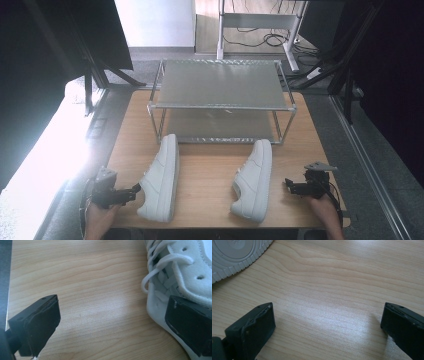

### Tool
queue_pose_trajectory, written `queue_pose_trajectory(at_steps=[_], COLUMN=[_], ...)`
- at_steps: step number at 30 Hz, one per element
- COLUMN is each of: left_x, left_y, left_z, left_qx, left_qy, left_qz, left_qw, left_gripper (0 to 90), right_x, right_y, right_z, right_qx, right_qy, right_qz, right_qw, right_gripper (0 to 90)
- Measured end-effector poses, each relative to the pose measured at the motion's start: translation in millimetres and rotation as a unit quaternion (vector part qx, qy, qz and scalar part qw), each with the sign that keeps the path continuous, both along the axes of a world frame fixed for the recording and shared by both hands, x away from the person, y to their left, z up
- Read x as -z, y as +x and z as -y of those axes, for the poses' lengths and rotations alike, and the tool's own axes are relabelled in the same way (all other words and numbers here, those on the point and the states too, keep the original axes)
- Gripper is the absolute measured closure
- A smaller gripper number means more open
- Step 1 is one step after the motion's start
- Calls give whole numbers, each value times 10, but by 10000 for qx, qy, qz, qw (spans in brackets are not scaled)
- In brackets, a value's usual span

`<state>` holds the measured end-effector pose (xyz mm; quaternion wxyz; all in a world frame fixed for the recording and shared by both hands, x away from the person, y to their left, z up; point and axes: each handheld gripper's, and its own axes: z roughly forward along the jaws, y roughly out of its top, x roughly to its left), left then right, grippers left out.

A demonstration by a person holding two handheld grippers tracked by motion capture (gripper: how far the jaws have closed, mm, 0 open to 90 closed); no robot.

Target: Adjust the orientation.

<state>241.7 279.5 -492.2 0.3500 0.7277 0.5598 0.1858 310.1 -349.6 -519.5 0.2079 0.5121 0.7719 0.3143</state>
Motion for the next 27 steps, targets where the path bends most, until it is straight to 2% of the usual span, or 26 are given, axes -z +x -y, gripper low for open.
queue_pose_trajectory(at_steps=[10,22,27], left_x=[-109,-204,-208], left_y=[6,91,91], left_z=[106,342,418], left_qx=[149,394,477], left_qy=[-134,-310,-245], left_qz=[190,401,404], left_qw=[9996,9979,9977], left_gripper=[0,0,0], right_x=[0,0,0], right_y=[0,0,0], right_z=[0,0,-1], right_qx=[-2,-2,-1], right_qy=[-1,0,1], right_qz=[-1,-2,-2], right_qw=[10000,10000,10000], right_gripper=[0,0,0])
